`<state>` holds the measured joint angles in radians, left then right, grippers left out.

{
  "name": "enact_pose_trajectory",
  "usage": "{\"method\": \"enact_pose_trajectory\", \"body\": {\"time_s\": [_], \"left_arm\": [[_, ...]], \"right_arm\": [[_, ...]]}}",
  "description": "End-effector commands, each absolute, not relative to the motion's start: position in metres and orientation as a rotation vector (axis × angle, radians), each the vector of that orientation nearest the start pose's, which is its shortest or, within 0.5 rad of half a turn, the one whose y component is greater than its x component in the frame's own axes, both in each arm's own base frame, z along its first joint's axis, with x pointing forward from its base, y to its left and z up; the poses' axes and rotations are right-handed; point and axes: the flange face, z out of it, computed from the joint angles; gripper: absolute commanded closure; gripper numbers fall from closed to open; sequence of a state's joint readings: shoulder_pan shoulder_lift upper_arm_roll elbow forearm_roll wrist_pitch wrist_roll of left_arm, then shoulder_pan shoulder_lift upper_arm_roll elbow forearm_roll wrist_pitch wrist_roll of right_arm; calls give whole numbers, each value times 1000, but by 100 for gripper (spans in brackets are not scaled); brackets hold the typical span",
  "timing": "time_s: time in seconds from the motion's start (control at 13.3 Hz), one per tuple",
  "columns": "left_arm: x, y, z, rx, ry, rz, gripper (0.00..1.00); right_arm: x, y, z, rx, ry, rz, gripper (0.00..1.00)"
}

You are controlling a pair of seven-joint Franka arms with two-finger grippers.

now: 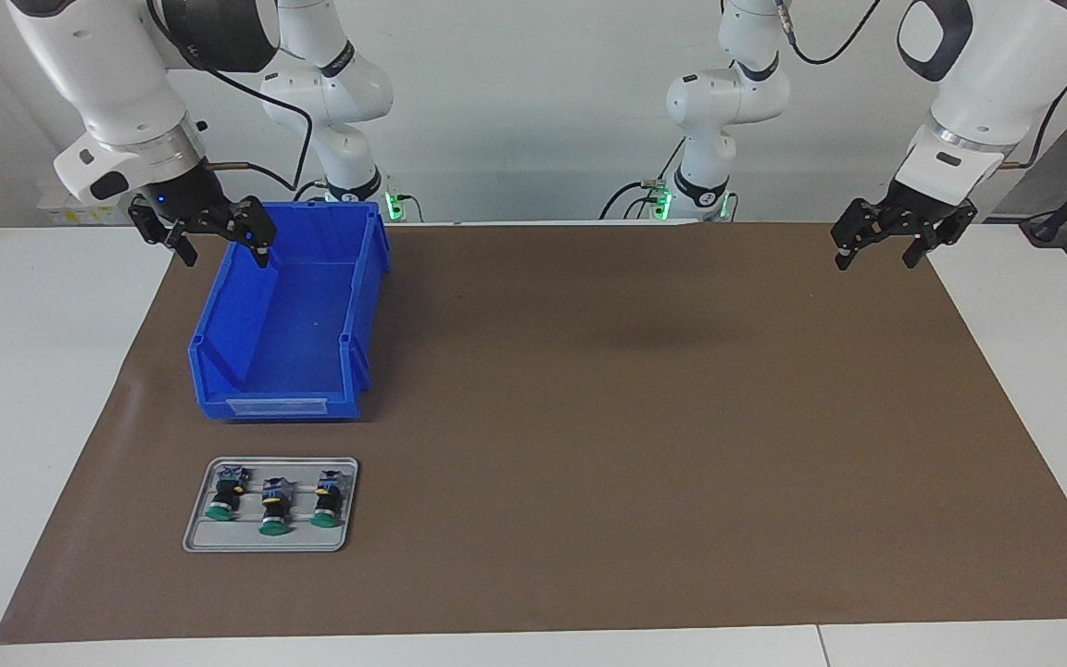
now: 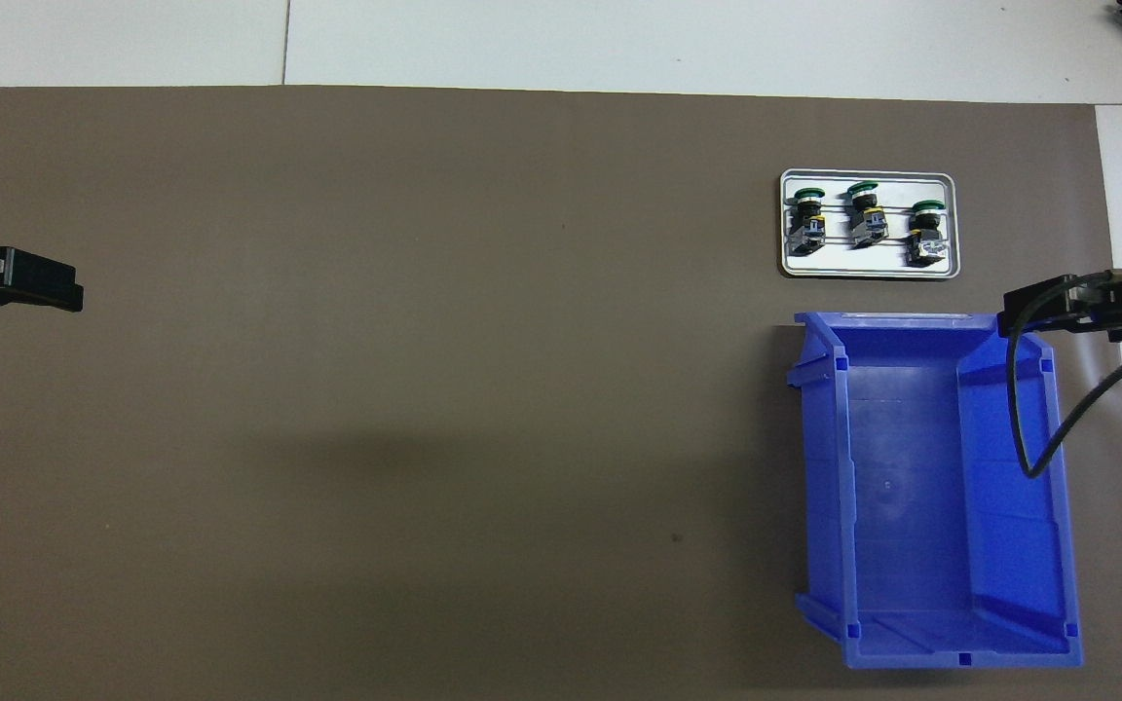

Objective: Place and press button with both arms

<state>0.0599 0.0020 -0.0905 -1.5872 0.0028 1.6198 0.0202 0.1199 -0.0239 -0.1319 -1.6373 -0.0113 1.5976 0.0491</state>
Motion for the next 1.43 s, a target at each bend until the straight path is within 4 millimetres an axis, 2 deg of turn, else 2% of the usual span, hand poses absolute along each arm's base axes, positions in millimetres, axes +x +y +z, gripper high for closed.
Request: {"method": "enact_pose_trajectory", "body": {"time_s": [0.0,0.53,0.68,0.83,0.9,1.05,1.2,1.35], "left_arm": [[551,-15,621,-3144,60,-55,0],[551,-15,621,-3144,60,-55,0],[551,-15,621,-3144,62,-55,0],[551,-15,621,-3144,60,-55,0],[551,-15,621,-3144,60,-55,0],[551,-14,621,-3144,58,-55,0],[551,-15,621,-3144,62,-55,0],[551,-15,621,-3144,60,-55,0]], "right_arm": [[546,-12,612,-3156,69,32,0],[551,-18,604,-3155,95,-19,0],[572,-18,576,-3155,87,-128,0],[610,-16,545,-3153,87,-207,0],[631,-16,523,-3160,72,-230,0],[672,-18,481,-3180,-61,-298,0],[697,-25,438,-3193,-168,-347,0],[711,-30,399,-3198,-192,-379,0]]}}
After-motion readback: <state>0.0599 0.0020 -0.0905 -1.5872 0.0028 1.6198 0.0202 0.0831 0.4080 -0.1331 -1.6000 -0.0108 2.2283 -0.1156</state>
